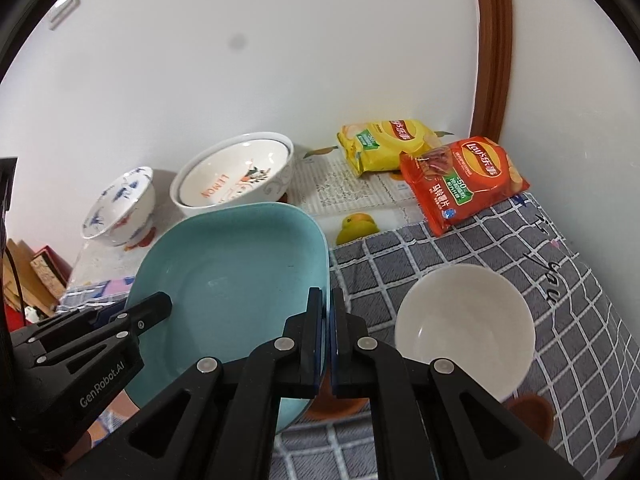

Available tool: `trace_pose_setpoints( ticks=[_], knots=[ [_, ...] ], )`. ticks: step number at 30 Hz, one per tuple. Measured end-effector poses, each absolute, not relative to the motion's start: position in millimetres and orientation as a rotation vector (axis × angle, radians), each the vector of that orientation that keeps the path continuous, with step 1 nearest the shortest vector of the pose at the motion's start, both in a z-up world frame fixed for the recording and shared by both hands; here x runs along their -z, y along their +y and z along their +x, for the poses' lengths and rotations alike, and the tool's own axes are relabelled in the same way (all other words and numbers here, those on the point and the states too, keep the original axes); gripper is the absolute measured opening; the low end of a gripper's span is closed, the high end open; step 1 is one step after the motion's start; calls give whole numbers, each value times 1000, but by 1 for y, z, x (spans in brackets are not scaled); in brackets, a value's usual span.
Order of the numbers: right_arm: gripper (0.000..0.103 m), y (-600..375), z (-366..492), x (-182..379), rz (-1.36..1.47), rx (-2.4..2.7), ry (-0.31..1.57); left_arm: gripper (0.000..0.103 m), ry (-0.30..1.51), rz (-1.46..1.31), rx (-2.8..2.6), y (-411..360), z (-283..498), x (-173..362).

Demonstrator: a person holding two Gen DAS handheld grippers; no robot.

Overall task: Organize plates and bowls
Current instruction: 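Lift the teal plate with both grippers and carry it over the pink plate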

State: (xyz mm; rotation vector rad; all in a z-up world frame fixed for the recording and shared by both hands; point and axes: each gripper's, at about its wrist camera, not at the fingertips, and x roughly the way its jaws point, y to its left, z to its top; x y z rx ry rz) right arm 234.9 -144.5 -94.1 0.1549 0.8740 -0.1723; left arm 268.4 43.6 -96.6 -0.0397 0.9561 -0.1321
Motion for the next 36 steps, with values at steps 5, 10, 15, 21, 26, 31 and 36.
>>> trace_pose_setpoints(
  ticks=[5,10,15,21,26,31,36],
  knots=[
    [3,-134,216,83,163,151,864,13,955,-51,119,55,246,88],
    [3,-121,202,77,174,129,854,13,944,-52,93,64,228,79],
    [3,-110,193,75,189,103,848,13,936,-50,74,74,215,73],
    [3,-97,187,72,186,87,844,13,933,-53,57,87,204,71],
    [3,-89,184,70,179,79,841,13,931,-69,49,96,197,69],
    [3,-82,180,68,179,73,837,13,925,-72,43,100,191,66],
    [3,-77,178,66,176,69,836,13,923,-74,40,104,187,64]
  ],
)
